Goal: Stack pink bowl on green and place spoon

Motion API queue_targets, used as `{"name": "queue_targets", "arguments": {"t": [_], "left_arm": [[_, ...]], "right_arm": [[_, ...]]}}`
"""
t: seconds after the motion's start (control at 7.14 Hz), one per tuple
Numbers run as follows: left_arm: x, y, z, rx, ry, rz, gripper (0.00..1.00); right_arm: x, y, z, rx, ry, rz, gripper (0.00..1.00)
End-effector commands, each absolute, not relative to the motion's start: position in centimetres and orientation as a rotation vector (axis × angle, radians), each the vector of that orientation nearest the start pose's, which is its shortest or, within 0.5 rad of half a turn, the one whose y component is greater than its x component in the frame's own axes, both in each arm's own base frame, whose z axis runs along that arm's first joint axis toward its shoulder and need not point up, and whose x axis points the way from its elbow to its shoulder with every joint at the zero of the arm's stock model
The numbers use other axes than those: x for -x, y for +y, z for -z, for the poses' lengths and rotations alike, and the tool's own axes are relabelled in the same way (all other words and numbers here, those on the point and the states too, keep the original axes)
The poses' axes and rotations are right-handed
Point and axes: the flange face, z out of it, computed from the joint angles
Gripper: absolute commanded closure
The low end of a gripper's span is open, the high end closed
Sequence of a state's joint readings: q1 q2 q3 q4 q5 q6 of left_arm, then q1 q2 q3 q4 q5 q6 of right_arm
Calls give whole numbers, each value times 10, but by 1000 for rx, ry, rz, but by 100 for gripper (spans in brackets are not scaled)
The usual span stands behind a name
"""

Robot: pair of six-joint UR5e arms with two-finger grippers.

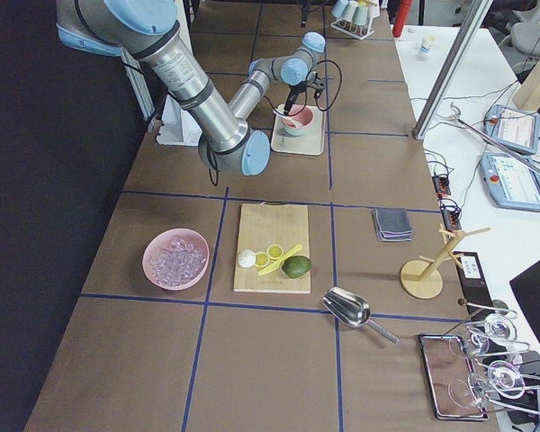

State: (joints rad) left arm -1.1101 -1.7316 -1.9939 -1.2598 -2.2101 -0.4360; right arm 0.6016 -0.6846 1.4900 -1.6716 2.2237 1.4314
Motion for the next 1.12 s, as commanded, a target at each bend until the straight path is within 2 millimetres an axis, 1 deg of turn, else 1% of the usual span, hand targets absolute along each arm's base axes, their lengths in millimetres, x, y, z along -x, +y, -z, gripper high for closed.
{"name": "queue_targets", "arguments": {"t": [0.0, 0.14, 0.28, 0.42, 0.56, 0.7, 0.84, 0.98], "left_arm": [[-157, -494, -427, 34, 677, -152, 0], [-138, -492, -444, 21, 669, -215, 0], [-117, -492, -469, 26, 660, -248, 0], [-81, -500, -503, 24, 659, -286, 0], [-43, -508, -527, 15, 657, -296, 0], [-3, -514, -555, 20, 668, -279, 0], [11, -517, -583, 30, 743, -314, 0], [21, -516, -592, 36, 769, -293, 0]], "right_arm": [[495, -493, -143, 268, -919, -236, 0], [456, -510, -147, 216, -943, -242, 0], [421, -520, -165, 135, -942, -227, 0], [374, -520, -206, 46, -928, -132, 0], [326, -531, -249, -16, -895, -56, 0], [277, -544, -303, -65, -850, 28, 0], [221, -552, -361, -87, -810, 113, 0], [171, -553, -402, -87, -816, 158, 0]]}}
